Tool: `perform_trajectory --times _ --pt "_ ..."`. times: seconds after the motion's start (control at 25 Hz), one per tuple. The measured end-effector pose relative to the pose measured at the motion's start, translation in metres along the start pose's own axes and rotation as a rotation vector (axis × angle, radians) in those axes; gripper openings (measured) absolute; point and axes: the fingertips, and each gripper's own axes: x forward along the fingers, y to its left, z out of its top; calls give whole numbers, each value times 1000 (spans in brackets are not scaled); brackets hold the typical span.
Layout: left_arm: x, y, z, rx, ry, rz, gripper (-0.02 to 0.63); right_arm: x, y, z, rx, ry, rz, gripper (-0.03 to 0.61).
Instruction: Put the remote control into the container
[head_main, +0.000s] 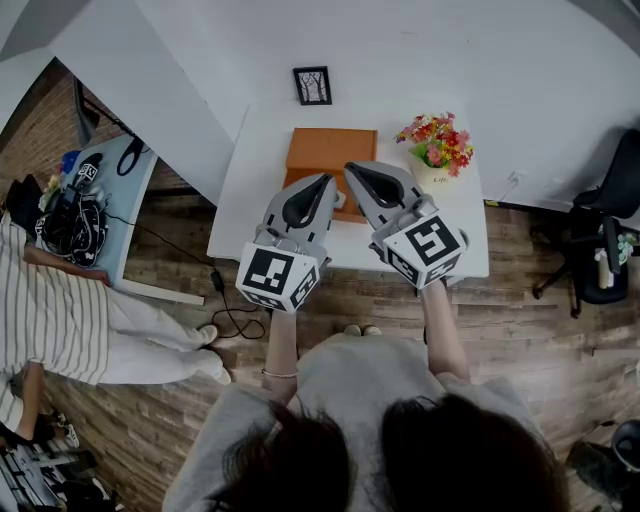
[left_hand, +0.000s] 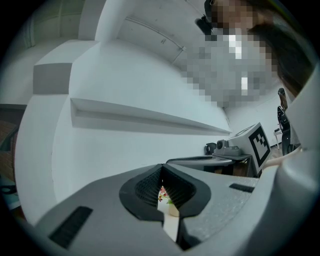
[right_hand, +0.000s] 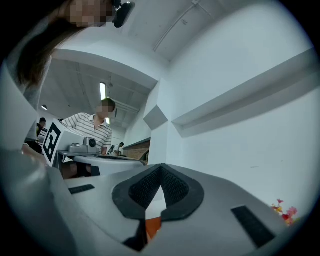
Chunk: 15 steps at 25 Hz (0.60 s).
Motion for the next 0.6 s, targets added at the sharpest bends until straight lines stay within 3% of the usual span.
perform_trajectory --times 0.6 --pt "5 -5 4 8 -3 -9 5 -5 -6 4 3 -17 -5 -3"
